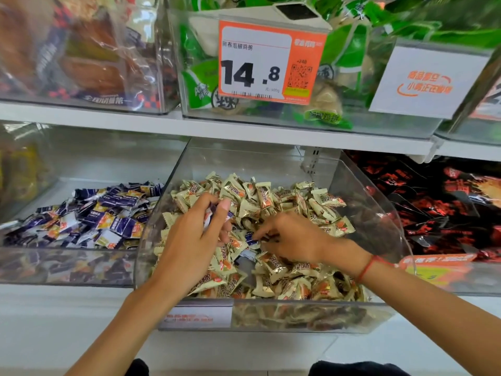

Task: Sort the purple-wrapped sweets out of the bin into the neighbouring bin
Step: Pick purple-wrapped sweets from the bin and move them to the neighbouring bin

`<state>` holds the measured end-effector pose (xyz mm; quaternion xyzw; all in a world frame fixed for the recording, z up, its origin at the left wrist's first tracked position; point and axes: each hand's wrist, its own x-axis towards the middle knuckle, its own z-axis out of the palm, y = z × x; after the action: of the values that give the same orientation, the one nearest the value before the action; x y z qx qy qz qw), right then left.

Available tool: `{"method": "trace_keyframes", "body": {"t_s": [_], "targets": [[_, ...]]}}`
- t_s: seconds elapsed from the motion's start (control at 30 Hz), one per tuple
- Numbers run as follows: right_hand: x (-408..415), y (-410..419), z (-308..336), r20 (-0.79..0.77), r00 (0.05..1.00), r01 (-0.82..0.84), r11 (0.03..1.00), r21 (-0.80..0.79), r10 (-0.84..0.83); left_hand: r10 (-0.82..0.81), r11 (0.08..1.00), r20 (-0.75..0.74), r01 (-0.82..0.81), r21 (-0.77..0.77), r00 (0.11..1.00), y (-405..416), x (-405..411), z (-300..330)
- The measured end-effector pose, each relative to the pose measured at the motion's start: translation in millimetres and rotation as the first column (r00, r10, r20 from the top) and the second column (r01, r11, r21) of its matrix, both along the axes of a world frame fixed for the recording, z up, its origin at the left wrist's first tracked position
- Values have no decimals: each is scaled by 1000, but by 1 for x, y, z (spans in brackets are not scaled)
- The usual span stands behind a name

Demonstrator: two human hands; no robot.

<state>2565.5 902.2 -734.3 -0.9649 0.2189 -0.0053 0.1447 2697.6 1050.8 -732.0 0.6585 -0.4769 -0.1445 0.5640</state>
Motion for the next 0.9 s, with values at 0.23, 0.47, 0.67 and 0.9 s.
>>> {"method": "trace_keyframes", "body": {"t_s": [0.23,0.47,0.67,0.9], "targets": [[17,0,-27,-287,956,-174,902,-395,59,13,999,118,-18,39,993,2,2,0],[27,-6,-20,-116,982,-179,919,-351,147,54,996,173,-66,62,983,3,5,1],[9,-10,-4,-154,969,-219,958,-186,192,37,993,196,-57,101,980,4,5,0],[-31,-29,10,175,985,-57,935,350,-6,8,987,286,-54,154,958,2,6,-3]]}}
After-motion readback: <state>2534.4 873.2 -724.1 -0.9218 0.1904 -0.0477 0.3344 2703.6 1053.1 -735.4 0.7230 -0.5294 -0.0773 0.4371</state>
